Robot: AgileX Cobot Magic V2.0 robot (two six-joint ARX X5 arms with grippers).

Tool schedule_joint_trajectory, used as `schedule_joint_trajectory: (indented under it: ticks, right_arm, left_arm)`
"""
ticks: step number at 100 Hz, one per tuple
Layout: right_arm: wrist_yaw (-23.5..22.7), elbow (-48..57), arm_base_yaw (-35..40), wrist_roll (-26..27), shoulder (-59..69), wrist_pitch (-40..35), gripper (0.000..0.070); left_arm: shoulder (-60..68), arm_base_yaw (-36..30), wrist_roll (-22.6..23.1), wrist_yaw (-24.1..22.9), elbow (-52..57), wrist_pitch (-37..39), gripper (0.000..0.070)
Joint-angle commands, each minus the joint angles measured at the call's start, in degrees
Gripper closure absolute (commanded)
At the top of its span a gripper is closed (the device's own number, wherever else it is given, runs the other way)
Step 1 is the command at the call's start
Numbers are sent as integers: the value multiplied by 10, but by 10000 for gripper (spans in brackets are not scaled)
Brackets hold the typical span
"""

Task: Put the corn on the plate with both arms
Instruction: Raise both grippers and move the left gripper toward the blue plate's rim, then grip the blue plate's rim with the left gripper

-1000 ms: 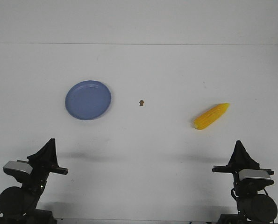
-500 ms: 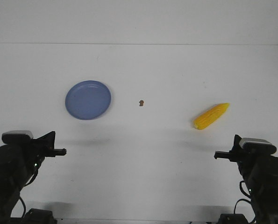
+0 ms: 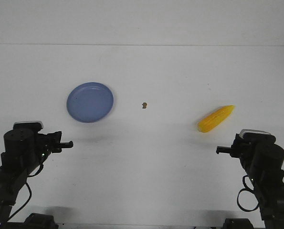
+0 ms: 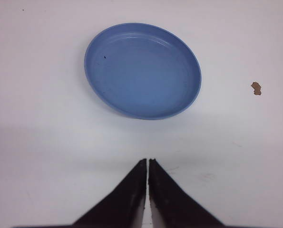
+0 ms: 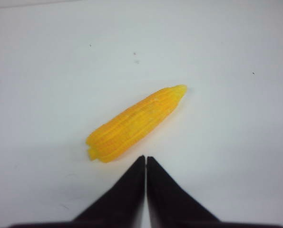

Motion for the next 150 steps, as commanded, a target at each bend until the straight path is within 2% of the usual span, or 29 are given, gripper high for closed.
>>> schedule_joint_trajectory:
  ticks: [1,6,11,16,20,35,48,73,110,150]
  right_arm:
    - [-1,10,0,5,1,2,438]
    - [-1,10,0,5,1,-2,263]
    - [0,10,0,5,2,-6,130]
    - [0,10,0,5,2,-8,84]
    - [-1,10,0,5,1,-9,83]
    - [0,10,0,5,2,-7,83]
    - [0,10,0,5,2,-5,83]
    - [0,10,0,6,2,-5,83]
    - [0,10,0,6,2,-5,83]
    - [0,10,0,6,2,-7,83]
  left_arm:
    - [3,0,3,-1,10,5,674]
    - [3,0,3,-1,10,5,614]
    - [3,0,3,-1,10,5,489]
    - [3,0,3,-1,10,5,362]
    - [3,0,3,-1,10,5,304]
    - [4,0,3,-1,10,12,318]
    - [29,0,-3,-1,10,47,318]
    - [206,27,-10,-1,35,142,317]
    - [499,68,5,-2,203,153,316]
    - [601,94,6,-2,243,153,305]
